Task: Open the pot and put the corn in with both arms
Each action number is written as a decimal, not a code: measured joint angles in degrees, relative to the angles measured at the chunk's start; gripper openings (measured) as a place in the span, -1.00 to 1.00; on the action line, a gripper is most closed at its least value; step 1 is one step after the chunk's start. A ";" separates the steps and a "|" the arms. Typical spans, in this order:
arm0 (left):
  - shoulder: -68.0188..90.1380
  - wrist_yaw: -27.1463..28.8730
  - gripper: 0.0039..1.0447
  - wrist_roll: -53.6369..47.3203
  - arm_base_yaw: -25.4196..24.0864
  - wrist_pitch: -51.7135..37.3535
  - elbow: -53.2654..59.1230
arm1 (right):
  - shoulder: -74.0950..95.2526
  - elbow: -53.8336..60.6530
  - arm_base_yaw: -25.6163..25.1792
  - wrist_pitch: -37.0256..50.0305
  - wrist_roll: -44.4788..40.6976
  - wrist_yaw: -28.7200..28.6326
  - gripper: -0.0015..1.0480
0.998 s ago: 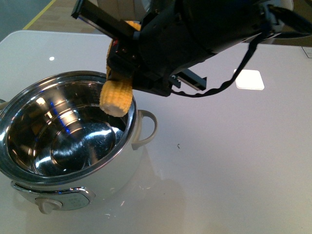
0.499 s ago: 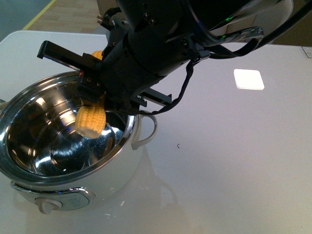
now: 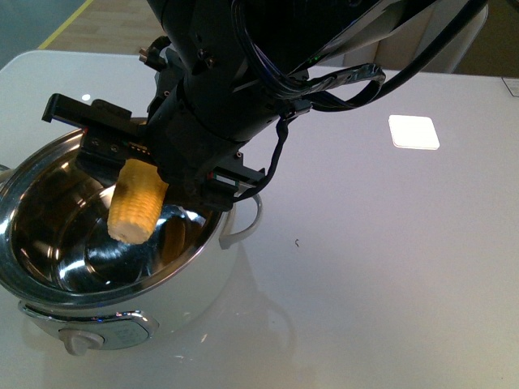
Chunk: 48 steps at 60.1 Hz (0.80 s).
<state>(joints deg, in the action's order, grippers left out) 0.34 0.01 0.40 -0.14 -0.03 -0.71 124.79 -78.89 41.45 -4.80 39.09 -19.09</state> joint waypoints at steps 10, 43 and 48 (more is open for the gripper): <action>0.00 0.00 0.87 0.00 0.00 0.00 0.00 | -2.19 3.02 -1.33 3.21 0.83 0.44 0.74; 0.00 0.00 0.87 0.00 0.00 0.00 0.00 | -46.07 38.56 -25.18 9.51 -3.65 8.00 0.83; 0.00 0.00 0.87 0.00 0.00 0.00 0.00 | -54.45 42.62 -29.75 5.46 -7.15 8.31 0.83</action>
<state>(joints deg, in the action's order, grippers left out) 0.34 0.01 0.40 -0.14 -0.03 -0.71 70.35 -36.27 11.70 0.67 31.94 -10.79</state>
